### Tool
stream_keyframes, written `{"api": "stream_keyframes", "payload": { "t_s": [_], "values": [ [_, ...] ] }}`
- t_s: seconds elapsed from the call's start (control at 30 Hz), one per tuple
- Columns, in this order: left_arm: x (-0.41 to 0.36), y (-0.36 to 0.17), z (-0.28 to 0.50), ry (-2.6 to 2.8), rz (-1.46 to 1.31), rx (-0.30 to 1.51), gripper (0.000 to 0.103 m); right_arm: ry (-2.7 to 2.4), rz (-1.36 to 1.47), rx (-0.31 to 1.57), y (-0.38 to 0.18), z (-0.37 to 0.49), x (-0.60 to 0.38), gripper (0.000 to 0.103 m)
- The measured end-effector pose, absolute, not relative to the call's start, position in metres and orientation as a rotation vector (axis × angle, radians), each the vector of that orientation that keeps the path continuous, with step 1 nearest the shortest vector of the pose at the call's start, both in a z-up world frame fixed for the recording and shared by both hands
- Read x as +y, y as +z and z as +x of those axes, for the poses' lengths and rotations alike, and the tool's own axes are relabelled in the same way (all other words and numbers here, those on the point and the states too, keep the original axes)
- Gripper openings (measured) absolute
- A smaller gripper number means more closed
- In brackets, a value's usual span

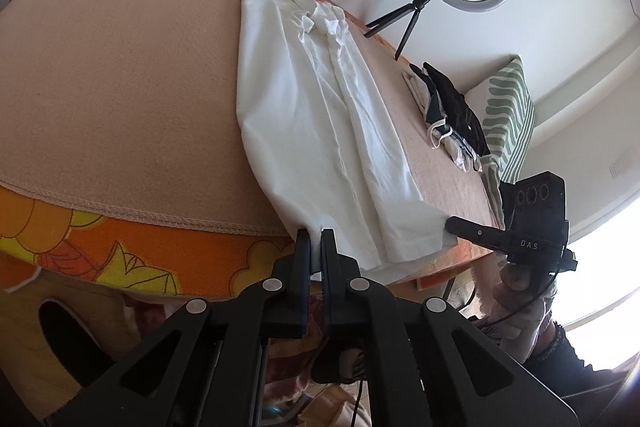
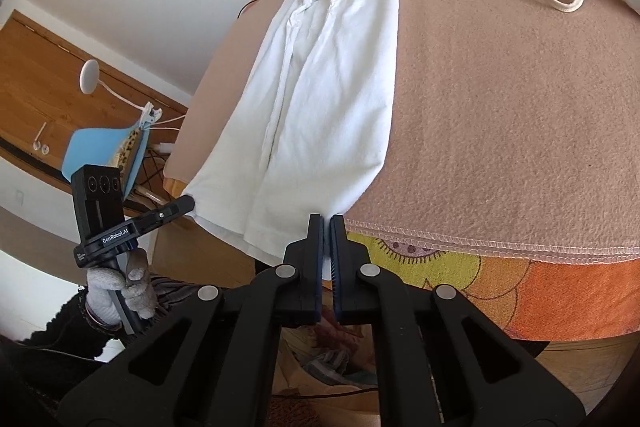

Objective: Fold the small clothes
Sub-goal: 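Grasp the hem of the folded shirt with both grippers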

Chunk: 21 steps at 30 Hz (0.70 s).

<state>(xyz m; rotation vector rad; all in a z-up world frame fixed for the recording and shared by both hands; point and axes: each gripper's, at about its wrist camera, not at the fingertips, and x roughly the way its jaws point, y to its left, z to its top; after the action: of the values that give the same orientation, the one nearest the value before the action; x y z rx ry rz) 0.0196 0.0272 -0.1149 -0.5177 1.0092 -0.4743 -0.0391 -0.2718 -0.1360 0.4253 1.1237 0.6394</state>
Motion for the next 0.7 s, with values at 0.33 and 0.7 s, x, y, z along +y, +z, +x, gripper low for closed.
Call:
{"api": "stream_keyframes", "payload": {
  "t_s": [0.33, 0.7],
  "values": [
    [0.032, -0.088, 0.057, -0.471, -0.537, 0.926, 0.003, 0.641, 0.465, 1.071, -0.105, -0.012, -0.268, 0.004],
    [0.040, -0.091, 0.130, -0.409, -0.487, 0.932, 0.003, 0.578, 0.540, 1.064, -0.102, 0.079, -0.261, 0.004]
  ]
}}
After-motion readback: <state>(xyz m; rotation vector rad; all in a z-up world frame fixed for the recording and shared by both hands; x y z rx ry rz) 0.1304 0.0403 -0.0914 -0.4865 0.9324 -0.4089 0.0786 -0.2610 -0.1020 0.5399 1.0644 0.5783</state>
